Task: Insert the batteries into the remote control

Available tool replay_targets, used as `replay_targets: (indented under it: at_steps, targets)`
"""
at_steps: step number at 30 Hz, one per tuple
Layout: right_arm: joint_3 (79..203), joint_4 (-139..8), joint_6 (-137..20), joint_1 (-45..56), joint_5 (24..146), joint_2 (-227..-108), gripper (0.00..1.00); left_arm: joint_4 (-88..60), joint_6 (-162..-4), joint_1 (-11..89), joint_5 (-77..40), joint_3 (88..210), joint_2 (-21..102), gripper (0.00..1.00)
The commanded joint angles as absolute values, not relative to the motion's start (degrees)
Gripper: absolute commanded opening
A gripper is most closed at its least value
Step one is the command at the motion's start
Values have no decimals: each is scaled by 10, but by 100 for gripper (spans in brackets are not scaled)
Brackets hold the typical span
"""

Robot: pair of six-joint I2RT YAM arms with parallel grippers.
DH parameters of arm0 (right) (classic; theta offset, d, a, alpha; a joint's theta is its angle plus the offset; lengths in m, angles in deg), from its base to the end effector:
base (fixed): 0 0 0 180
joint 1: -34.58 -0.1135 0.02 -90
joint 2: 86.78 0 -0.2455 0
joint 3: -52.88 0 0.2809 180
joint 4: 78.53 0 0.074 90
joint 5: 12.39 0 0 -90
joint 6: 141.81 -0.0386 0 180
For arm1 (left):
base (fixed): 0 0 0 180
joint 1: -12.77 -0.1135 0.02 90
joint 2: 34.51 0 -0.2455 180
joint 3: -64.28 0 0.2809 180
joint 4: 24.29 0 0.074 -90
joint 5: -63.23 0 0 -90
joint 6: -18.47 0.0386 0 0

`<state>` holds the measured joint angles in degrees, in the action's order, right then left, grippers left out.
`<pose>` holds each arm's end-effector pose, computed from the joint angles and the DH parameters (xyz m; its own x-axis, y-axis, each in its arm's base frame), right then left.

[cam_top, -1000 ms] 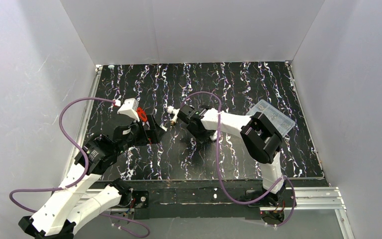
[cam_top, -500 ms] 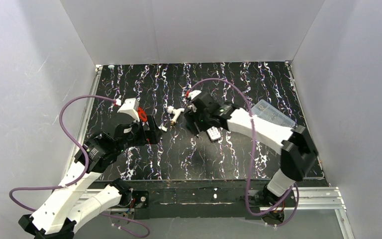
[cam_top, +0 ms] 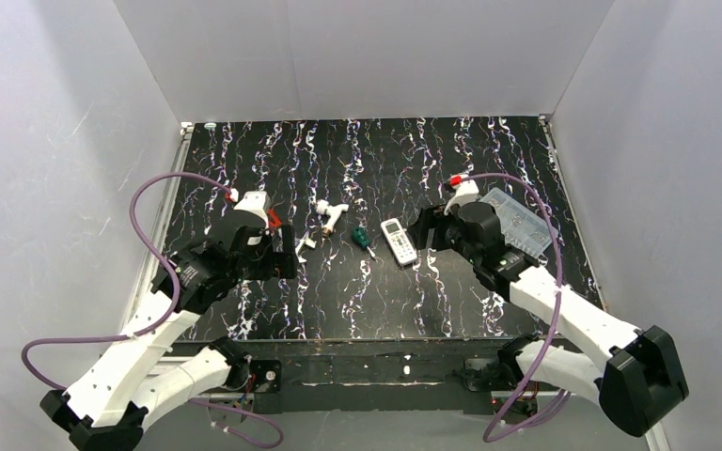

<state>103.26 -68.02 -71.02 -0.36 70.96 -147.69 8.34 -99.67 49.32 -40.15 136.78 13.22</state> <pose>0.2335 0.1576 0.2364 -0.4359 0.0941 -0.8950 -0.3567 0.8950 0.2678 0.1824 -0.1241 0.3976 -0.2833 -0.3612 -0.8884 0.2967 0.8479 -0.4393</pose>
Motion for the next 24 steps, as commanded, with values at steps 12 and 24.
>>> replay_targets:
  at_steps: [12,24]
  targets:
    - [908,-852,-735,-4,669,-1348,85,127,-1014,495,-510,1296,119,98]
    - [868,-895,-720,-4,668,-1317,86,116,-1008,495,-514,1283,130,98]
